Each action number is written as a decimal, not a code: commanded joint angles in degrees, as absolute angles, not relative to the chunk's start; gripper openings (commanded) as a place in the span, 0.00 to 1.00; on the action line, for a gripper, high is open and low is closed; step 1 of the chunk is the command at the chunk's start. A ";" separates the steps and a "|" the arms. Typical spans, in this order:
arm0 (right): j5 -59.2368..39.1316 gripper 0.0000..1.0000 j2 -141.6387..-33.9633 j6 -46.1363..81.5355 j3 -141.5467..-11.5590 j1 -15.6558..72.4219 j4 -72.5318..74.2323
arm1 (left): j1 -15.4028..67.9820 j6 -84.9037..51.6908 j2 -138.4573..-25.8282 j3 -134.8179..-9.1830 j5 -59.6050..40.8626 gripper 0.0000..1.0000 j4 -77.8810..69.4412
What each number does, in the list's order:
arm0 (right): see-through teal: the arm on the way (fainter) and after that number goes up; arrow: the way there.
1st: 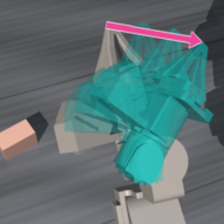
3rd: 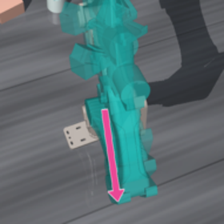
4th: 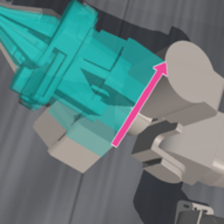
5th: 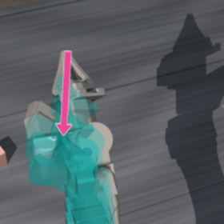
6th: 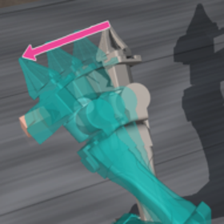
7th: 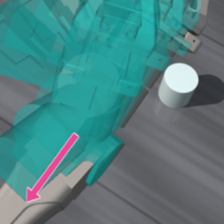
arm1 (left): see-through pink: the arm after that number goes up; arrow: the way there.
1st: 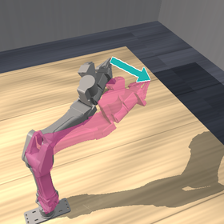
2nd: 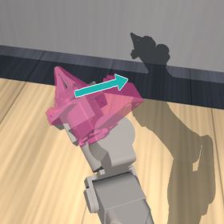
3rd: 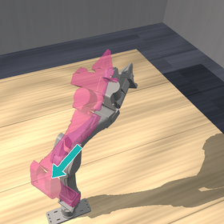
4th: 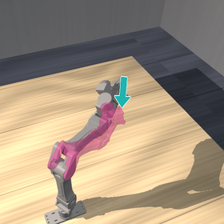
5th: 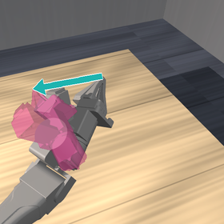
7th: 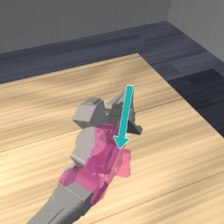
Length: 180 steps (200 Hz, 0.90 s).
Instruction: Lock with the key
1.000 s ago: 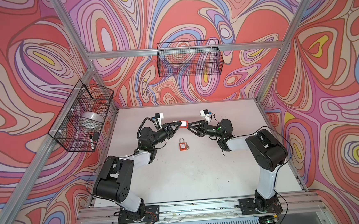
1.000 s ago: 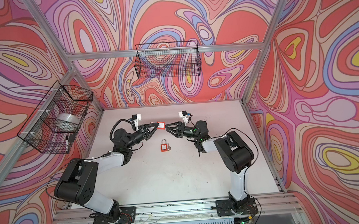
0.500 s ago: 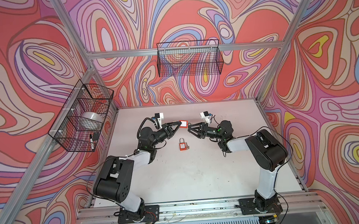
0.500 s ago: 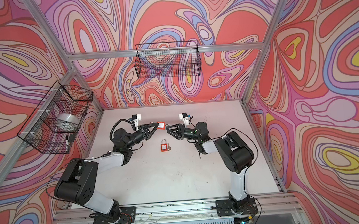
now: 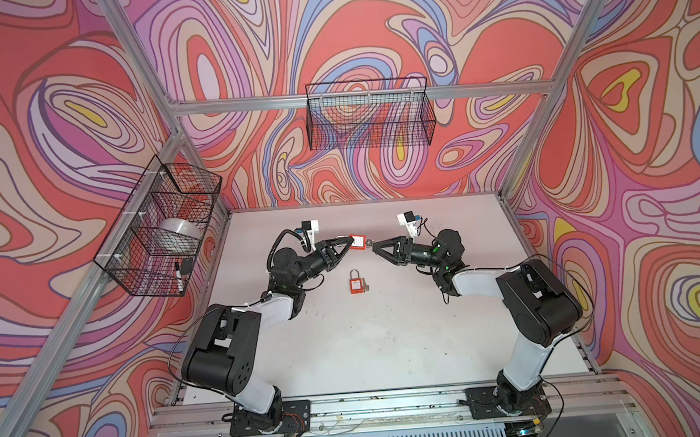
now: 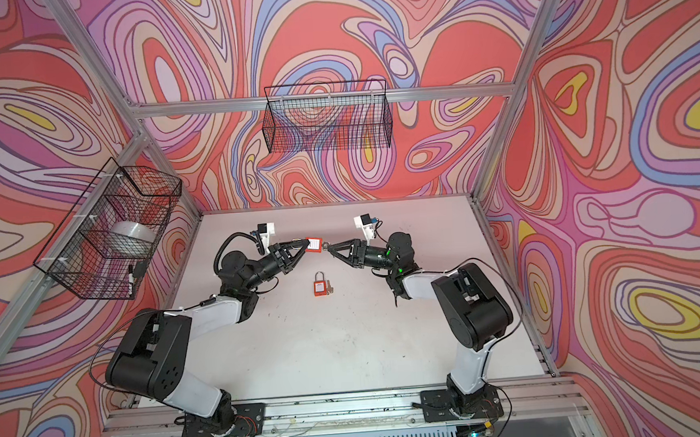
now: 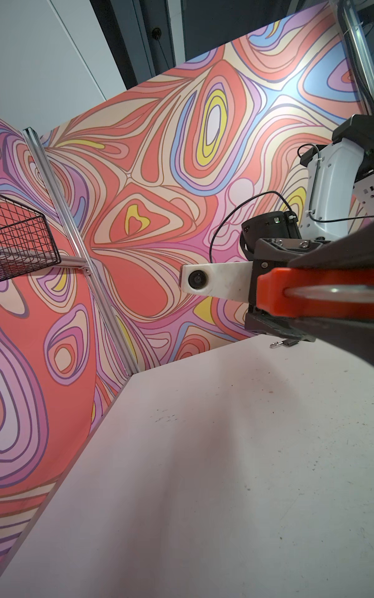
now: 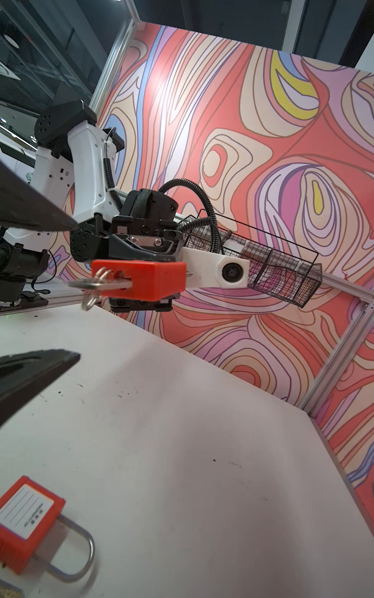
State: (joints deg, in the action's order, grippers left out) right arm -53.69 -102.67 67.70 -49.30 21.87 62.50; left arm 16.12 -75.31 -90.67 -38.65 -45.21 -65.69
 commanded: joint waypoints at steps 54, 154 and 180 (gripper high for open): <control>-57.90 0.26 -104.44 68.53 -54.28 20.92 62.37 | 15.82 -76.55 -89.84 -39.99 -46.18 0.00 -70.40; -58.97 0.09 -107.68 74.84 -55.54 21.18 70.51 | 15.77 -76.35 -89.36 -40.15 -46.14 0.00 -69.84; -59.10 0.09 -108.52 75.63 -56.07 21.55 71.47 | 15.82 -76.27 -89.15 -40.09 -46.12 0.00 -69.59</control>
State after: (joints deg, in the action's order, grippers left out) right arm -58.15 -107.28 74.67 -54.46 20.99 68.49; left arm 16.12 -75.70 -90.52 -38.65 -45.41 -65.87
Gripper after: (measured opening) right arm 0.086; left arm 0.212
